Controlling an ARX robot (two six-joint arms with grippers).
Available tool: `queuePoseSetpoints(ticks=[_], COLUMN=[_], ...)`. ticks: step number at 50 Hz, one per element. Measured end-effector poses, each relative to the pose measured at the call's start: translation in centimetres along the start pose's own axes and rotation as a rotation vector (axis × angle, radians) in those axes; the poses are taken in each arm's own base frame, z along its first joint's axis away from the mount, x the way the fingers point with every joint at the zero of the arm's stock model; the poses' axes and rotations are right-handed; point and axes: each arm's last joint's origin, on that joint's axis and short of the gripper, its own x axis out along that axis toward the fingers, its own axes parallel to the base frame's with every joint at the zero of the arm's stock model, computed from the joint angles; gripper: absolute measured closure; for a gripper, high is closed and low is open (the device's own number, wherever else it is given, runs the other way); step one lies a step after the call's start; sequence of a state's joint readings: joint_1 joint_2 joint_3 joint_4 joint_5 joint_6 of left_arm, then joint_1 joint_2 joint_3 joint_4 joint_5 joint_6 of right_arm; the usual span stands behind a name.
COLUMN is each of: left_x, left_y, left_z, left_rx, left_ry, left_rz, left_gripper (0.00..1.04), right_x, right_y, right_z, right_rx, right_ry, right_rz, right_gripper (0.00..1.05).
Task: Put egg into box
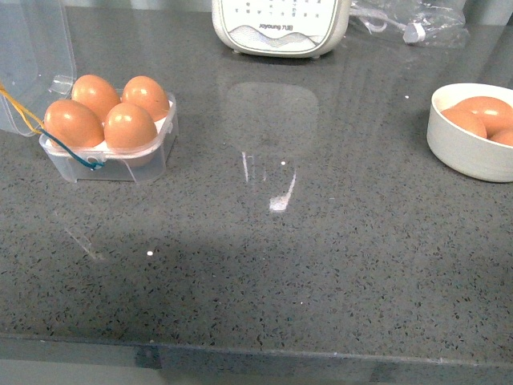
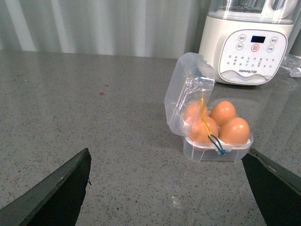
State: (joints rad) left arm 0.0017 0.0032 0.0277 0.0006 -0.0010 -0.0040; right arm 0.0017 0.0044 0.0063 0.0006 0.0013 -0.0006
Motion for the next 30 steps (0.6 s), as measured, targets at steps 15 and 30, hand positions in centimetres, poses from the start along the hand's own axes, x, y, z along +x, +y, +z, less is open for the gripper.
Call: queuePoseSetpoints(ticks=[15,30], left_x=[0.00,0.00], left_y=[0.00,0.00], left_z=[0.00,0.00], left_rx=[0.000,0.000], left_ry=[0.000,0.000], left_rz=[0.000,0.000], left_gripper=[0.07,0.07], right_x=[0.00,0.00], right_y=[0.00,0.00], right_z=[0.00,0.00], right_rx=[0.001,0.001], right_ry=[0.000,0.000], right_rz=[0.000,0.000], right_gripper=[0.06,0.07])
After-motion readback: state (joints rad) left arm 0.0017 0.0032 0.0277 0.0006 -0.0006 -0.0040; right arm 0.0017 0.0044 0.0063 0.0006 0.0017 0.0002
